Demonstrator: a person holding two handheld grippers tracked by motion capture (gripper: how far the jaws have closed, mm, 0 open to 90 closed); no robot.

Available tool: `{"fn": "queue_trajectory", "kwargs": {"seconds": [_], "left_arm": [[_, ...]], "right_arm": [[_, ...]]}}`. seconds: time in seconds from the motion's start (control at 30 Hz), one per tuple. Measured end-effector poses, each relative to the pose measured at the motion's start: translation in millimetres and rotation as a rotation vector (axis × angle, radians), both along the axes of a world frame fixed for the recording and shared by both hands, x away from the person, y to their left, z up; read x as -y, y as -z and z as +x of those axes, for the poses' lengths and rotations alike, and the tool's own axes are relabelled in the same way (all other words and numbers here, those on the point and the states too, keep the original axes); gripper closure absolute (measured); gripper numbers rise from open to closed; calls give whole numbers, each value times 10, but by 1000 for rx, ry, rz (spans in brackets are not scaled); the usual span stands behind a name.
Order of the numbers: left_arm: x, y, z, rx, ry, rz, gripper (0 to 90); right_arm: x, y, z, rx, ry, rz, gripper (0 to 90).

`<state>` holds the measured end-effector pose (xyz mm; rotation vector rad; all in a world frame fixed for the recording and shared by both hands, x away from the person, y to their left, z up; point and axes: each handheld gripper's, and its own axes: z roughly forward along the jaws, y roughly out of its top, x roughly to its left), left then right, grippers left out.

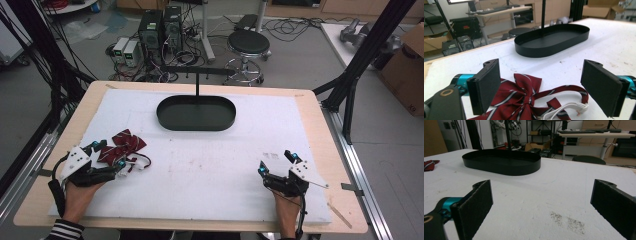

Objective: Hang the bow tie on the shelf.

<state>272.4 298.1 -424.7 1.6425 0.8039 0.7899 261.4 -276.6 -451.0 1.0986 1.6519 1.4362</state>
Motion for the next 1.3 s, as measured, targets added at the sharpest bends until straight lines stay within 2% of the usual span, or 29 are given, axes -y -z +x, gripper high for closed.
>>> {"fn": "queue_trajectory", "kwargs": {"seconds": [0.03, 0.07, 0.1, 0.17, 0.23, 0.27, 0.37, 0.43, 0.5, 0.6, 0.77, 0.87, 0.93, 1.0, 1.07, 1.1, 1.13, 1.2, 1.3], "left_arm": [[-10, -69, 6, -25, 17, 24, 167], [-10, -69, 6, -25, 17, 24, 167], [-19, -153, 16, -44, 31, 49, 168], [-20, -186, 25, -56, 39, 58, 169], [-14, -241, 45, -82, 53, 87, 173], [-2, -273, 66, -109, 70, 110, 174], [25, -288, 85, -136, 95, 164, 206], [49, -281, 108, -179, 115, 205, 207], [61, -275, 133, -221, 129, 271, 208], [72, -251, 175, -266, 148, 319, 208], [96, -206, 236, -316, 157, 354, 217], [116, -184, 263, -329, 162, 370, 226], [126, -174, 280, -343, 167, 380, 247], [140, -164, 292, -373, 158, 395, 278], [160, -151, 308, -412, 133, 430, 297], [160, -151, 308, -412, 133, 430, 305], [169, -141, 322, -438, 135, 439, 323], [185, -134, 334, -453, 133, 438, 355], [213, -138, 349, -464, 126, 461, 394]], "right_arm": [[-1, 0, 3, 4, -1, -3, 31], [-1, 0, 3, 4, -1, -3, 31], [0, 0, 3, 4, 0, -4, 31], [-1, 0, 2, 4, 0, -3, 31], [-1, 0, 2, 3, 0, -2, 31], [-1, 0, 2, 3, 0, -2, 31], [-1, 0, 0, 0, 2, 2, 31], [4, 1, 2, 6, 3, -2, 31], [7, 1, 5, 8, 2, -2, 31], [9, 1, 5, 8, 0, -1, 31], [6, 1, 5, 8, 3, -1, 31], [9, 1, 5, 7, 0, -1, 31], [9, 1, 5, 8, -1, -1, 31], [8, 1, 4, 8, 1, -2, 31], [7, 1, 5, 9, 1, -1, 31], [9, 1, 5, 8, -1, -2, 31], [9, 1, 5, 8, -1, -2, 31], [9, 1, 5, 8, -1, -1, 31], [6, 1, 2, 6, 0, 0, 31]]}}
